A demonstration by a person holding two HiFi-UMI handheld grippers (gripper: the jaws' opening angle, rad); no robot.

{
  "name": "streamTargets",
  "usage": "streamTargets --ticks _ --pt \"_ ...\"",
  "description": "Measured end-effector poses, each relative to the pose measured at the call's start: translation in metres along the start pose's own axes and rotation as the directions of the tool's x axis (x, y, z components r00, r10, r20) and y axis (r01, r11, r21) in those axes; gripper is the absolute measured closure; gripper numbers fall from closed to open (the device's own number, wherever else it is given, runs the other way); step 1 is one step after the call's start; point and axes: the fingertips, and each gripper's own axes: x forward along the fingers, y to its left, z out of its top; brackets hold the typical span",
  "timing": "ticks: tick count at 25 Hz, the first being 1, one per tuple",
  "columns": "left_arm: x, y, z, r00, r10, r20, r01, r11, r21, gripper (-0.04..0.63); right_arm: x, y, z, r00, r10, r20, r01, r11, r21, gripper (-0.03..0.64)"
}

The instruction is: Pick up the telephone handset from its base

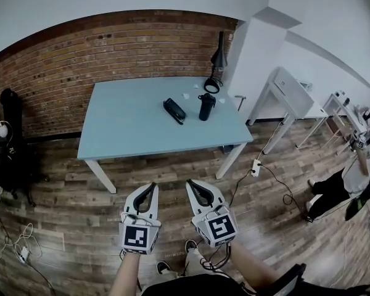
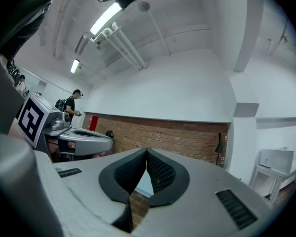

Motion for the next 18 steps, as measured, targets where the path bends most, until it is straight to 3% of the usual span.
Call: streamTargets --ticks 8,18 --pt "0.053 -0.011 -0.006 0.999 0.031 -0.044 -0.031 0.999 0.011 0.571 0.020 -0.055 -0.017 1.000 0.031 -0.003 -0.031 0.999 0.036 0.601" --pt "0.114 -0.028 -0.009 0.996 0.086 -0.036 -0.085 0.996 0.027 0.571 0.034 -0.115 -0.033 0.997 0.079 0.010 -0.079 0.994 0.069 0.601"
